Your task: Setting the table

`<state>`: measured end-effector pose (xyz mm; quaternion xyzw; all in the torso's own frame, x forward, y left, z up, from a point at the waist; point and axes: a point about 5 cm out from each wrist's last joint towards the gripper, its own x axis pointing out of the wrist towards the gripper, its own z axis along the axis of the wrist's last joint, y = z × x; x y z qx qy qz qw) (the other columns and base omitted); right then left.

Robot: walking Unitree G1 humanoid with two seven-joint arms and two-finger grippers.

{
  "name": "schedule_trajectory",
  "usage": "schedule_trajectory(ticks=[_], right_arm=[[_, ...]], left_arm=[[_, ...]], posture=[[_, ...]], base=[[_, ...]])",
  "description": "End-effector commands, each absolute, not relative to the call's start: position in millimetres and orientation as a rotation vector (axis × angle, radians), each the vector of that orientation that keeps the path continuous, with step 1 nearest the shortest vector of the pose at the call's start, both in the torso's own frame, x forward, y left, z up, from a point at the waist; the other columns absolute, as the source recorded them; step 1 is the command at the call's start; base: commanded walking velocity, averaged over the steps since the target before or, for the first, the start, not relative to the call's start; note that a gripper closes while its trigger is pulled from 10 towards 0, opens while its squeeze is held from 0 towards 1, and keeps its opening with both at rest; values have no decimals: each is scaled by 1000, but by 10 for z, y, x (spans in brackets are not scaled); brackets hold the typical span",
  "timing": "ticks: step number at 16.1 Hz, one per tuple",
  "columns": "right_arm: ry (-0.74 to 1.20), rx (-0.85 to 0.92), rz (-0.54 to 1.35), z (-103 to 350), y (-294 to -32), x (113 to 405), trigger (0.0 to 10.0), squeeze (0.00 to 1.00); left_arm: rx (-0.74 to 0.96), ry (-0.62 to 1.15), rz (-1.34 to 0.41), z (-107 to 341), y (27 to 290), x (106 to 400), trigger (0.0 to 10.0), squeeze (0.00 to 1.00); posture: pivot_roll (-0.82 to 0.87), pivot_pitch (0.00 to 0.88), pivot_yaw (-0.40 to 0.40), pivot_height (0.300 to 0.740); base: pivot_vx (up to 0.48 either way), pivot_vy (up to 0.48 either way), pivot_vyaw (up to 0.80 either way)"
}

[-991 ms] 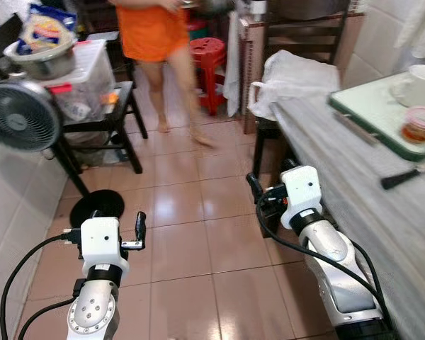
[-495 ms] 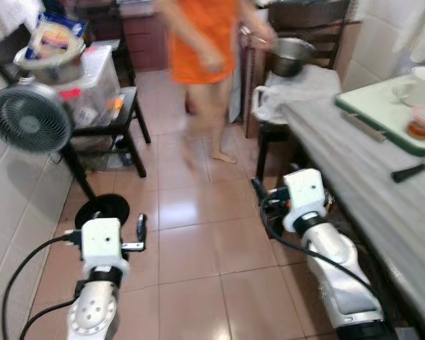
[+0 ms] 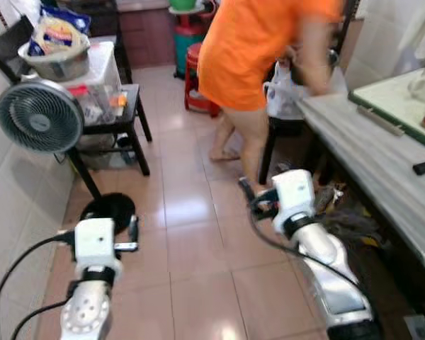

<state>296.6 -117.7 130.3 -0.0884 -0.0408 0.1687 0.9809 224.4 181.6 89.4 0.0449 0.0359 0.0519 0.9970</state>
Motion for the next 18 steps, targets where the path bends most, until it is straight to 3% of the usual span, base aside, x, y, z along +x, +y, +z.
schedule_trajectory(ticks=[1,11,18], right_arm=[[-74,-187,321,1288,-1235,2975,10000,0],[-14,-178,330,1115,-1233,3030,10000,0],[180,-221,304,593,-1336,3126,10000,0]], left_arm=[[87,85,102,866,1798,2238,10000,0],[108,146,92,642,1791,2276,10000,0],[144,361,22,23,1811,2296,10000,0]], posture=[[-10,78,54,740],[-9,62,46,740],[-19,0,38,740]], base=[[0,428,0],[0,391,0],[0,0,0]])
